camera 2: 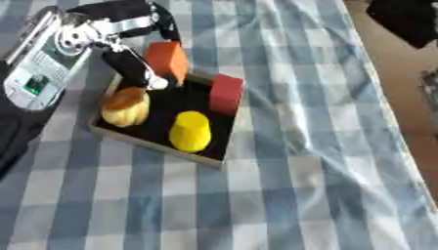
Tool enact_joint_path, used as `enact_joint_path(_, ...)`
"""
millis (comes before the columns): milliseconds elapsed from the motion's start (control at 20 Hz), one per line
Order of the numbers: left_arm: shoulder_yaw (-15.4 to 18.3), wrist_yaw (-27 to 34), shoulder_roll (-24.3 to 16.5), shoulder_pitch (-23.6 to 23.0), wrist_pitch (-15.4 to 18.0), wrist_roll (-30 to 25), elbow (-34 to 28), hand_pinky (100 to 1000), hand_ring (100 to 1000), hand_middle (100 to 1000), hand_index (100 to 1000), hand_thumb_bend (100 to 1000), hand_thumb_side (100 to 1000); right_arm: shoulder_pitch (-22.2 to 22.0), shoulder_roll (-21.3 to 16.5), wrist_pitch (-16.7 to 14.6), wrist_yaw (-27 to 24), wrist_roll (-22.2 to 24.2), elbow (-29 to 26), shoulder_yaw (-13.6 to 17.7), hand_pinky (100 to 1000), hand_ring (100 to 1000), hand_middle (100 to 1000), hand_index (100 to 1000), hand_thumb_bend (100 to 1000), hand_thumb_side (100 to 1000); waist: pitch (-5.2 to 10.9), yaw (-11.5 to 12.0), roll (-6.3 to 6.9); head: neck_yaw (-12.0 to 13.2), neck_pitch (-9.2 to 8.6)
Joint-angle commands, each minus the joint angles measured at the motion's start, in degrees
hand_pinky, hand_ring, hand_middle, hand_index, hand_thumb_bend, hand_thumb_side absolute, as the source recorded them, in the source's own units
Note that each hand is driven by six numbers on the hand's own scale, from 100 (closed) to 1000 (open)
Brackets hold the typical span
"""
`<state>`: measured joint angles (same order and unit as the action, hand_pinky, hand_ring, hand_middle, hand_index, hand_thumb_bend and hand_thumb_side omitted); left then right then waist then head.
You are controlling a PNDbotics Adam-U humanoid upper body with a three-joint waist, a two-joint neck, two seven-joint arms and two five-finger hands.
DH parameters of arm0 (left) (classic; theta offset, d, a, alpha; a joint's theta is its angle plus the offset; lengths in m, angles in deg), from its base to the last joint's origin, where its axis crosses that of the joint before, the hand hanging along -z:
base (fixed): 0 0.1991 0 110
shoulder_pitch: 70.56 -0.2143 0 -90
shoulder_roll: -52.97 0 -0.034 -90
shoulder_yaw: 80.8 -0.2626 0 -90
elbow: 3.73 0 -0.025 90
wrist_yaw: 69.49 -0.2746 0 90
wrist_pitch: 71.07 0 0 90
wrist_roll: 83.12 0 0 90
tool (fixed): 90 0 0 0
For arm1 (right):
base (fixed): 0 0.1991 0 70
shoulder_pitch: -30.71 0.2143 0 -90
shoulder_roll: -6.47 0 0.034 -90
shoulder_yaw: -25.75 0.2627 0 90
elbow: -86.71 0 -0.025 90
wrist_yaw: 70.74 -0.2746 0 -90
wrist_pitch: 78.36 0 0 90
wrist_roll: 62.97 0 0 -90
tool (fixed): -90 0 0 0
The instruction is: Pick up objects on the table and place them in the box.
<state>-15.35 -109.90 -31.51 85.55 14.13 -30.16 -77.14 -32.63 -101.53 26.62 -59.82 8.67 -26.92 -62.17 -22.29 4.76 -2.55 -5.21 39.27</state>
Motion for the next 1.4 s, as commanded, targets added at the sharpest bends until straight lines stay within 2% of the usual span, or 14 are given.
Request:
enact_joint_path(50,0.55,0.18,0.34,0.87,0.03,0.6,0.48,879,805,720,641,303,255,0.54,-0.82,0.04,-0.27,-0.31,-0.95,0.63,801,749,548,704,214,350,0.49,-0.12,0.65,-0.09,-0.18)
enact_joint_path(250,-0.71,-1.41,0.94,0.36,0.85,-0.74,0.66,900,830,749,685,349,282,0.56,-0.72,0.2,-0.38,-0.47,-0.95,0.66,801,749,547,704,214,350,0.47,-0.04,0.6,-0.08,-0.17)
enact_joint_path(300,-1.08,-2.31,0.98,0.22,1.22,-1.26,0.82,915,849,773,753,388,289,0.59,-0.71,0.19,-0.4,-0.48,-0.95,0.64,801,749,547,704,214,350,0.49,-0.02,0.56,-0.03,-0.21)
enact_joint_path(400,-1.57,-4.55,1.06,-0.08,2.26,-2.4,1.43,938,876,806,819,440,317,0.55,-0.7,0.18,-0.43,-0.51,-0.95,0.64,801,749,547,704,215,350,0.55,0.02,0.49,0.01,-0.27)
enact_joint_path(550,-1.57,-6.66,1.13,-0.36,3.79,-3.71,2.04,958,901,842,877,508,342,0.41,-0.69,0.22,-0.47,-0.59,-0.95,0.68,801,749,547,704,214,350,0.65,0.15,0.41,0.03,-0.32)
enact_joint_path(600,-1.51,-6.94,1.11,-0.41,4.27,-3.98,1.88,971,917,868,916,538,391,0.37,-0.7,0.24,-0.49,-0.59,-0.95,0.67,801,749,547,704,215,350,0.69,0.21,0.38,0.0,-0.31)
enact_joint_path(800,-1.17,-6.74,0.26,-0.34,5.67,-4.74,-0.86,984,937,897,958,588,453,0.23,-0.82,0.31,-0.48,-0.62,-0.95,0.69,801,749,548,703,216,349,0.89,0.46,0.28,-0.25,-0.2)
enact_joint_path(950,-0.14,-3.9,-1.27,-0.28,6.04,-5.13,-5.36,982,936,898,960,579,477,0.08,-1.04,0.35,-0.39,-0.8,-0.95,0.88,801,749,548,703,217,346,1.08,0.78,0.22,-0.59,0.04)
enact_joint_path(1050,1.17,-2.1,-2.81,-0.14,5.51,-4.78,-9.63,972,929,887,940,537,448,-0.06,-1.21,0.4,-0.34,-1.02,-0.95,1.04,801,747,547,702,218,345,1.22,1.08,0.19,-0.81,0.27)
enact_joint_path(1200,4.02,2.46,-5.91,-0.17,3.39,-3.34,-17.07,954,913,865,907,461,407,-0.36,-1.51,0.45,-0.24,-1.33,-0.95,1.26,801,747,547,703,219,344,1.49,1.7,0.18,-1.43,0.51)
enact_joint_path(1400,7.26,9.08,-12.19,-1.35,0.09,-2.18,-25.81,946,907,853,894,431,365,-1.05,-1.93,0.61,0.0,-1.48,-0.95,1.54,801,748,548,703,220,343,2.12,2.66,0.15,-2.6,0.77)
